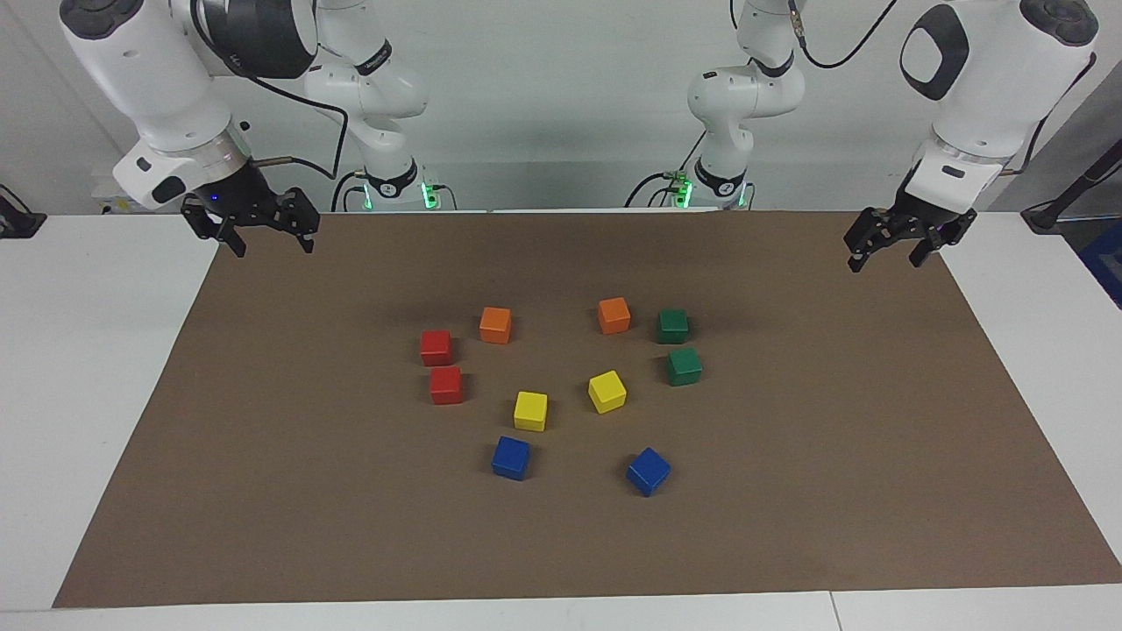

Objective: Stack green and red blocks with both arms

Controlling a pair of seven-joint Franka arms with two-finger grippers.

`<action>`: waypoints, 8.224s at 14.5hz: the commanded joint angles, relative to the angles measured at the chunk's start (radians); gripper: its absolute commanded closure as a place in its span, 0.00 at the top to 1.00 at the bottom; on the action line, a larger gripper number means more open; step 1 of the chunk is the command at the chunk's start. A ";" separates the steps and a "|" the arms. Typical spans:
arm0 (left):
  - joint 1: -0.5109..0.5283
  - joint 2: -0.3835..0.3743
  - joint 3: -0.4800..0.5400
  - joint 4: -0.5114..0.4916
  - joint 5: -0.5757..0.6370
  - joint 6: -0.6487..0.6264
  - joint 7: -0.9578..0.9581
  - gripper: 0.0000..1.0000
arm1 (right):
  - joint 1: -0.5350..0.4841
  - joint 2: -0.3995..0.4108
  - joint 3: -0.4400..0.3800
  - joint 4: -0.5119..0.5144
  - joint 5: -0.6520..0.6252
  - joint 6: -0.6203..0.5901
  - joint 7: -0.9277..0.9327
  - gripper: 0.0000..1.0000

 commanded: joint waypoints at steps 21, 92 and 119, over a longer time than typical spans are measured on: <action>-0.255 -0.079 -0.008 -0.381 -0.032 0.323 -0.179 1.00 | 0.083 -0.090 0.018 -0.238 0.002 0.223 0.167 1.00; 0.232 0.223 0.003 -0.482 -0.018 0.692 0.323 0.00 | -0.127 0.238 0.013 -0.389 0.010 0.808 -0.215 0.15; -0.132 0.226 0.001 -0.061 -0.016 0.291 -0.120 1.00 | -0.125 0.296 0.013 -0.420 0.014 0.913 -0.217 0.33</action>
